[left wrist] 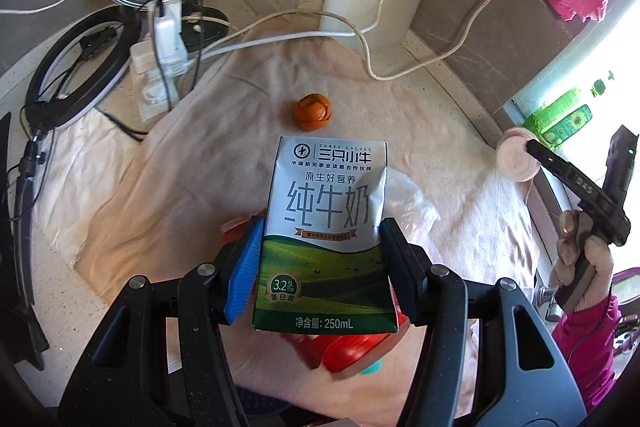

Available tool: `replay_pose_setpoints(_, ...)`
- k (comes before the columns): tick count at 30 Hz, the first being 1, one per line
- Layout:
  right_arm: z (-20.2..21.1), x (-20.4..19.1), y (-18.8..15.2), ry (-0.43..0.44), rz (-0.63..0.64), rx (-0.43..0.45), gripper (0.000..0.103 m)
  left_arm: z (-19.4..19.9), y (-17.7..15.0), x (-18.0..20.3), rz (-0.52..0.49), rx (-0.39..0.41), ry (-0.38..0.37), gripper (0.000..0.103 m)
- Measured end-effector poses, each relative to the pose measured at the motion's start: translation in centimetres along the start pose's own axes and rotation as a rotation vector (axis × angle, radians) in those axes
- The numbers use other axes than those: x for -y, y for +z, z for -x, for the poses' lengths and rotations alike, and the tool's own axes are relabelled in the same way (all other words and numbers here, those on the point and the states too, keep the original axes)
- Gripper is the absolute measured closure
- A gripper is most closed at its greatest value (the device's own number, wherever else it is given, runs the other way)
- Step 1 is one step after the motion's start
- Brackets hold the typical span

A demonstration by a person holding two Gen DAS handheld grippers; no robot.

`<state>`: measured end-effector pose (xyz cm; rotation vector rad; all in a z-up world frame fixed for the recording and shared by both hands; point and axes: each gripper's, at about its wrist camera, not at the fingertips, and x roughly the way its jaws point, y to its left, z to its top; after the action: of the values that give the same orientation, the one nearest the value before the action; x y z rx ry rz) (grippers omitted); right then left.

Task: Collect trash
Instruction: 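Carry the carton and cup with both grippers over the blue wastebasket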

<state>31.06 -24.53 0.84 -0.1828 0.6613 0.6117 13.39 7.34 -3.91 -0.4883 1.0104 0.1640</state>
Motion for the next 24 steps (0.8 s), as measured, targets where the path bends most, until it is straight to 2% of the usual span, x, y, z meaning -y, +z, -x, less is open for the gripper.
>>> replay_pose_setpoints(8, 4.2, -3.8, -3.4, 0.076, -0.028, 0.027, 0.055, 3.1, -2.9, -2.4, -0.040, 0.009, -0.011, 0.044)
replay_pose_setpoints(24, 11.5, -12.9, -13.8, 0.120, -0.093, 0.003, 0.056, 7.4, -11.2, -7.8, -0.120, -0.038, -0.065, 0.044)
